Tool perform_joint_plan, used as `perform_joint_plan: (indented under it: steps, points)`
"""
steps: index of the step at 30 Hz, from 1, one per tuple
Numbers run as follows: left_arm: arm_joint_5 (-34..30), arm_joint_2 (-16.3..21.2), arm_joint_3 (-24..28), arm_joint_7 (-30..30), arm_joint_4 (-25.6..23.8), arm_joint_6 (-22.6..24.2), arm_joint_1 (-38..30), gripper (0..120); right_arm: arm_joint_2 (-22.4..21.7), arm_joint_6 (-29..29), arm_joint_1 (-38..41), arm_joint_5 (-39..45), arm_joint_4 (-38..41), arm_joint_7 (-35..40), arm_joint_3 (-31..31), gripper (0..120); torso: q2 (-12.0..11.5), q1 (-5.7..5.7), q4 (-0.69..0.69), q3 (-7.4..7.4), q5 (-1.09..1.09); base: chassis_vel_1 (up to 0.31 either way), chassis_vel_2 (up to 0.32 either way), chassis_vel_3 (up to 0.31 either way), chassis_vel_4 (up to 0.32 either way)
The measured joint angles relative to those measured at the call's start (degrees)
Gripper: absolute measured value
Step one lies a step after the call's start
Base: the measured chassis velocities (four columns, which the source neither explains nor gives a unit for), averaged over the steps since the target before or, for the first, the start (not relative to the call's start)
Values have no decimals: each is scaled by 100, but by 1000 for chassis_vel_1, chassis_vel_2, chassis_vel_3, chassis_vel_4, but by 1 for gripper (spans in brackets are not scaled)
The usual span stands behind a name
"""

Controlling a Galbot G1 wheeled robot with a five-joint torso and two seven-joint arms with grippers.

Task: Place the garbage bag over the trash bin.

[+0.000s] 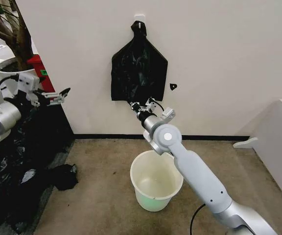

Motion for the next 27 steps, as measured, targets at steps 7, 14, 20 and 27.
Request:
perform_joint_plan:
  steps: [7, 14, 20, 27]
  points:
    - [568, -932, 1046, 63, 266, -367, -986, 100, -102, -1, 47, -8, -28, -10, 8, 0, 1, 0, 0, -1, 7, 0, 0, 0, 0]
    - [646, -1689, 2730, 79, 722, -352, -2909, 100, -227, -4, 65, -1, -45, -15, 51, 0, 1, 0, -3, 0, 5, 0, 0, 0, 0]
    - [298, -1985, 3589, -106, 557, 108, -4125, 100, -258, -8, 45, -21, -93, -13, 116, 0, 1, 0, -1, 0, 9, 0, 0, 0, 0]
    - [145, -2720, 4870, -484, 837, 493, -5790, 100, -300, -24, 12, -43, -122, -29, 187, 0, 1, 0, -4, 1, 7, 0, 0, 0, 0]
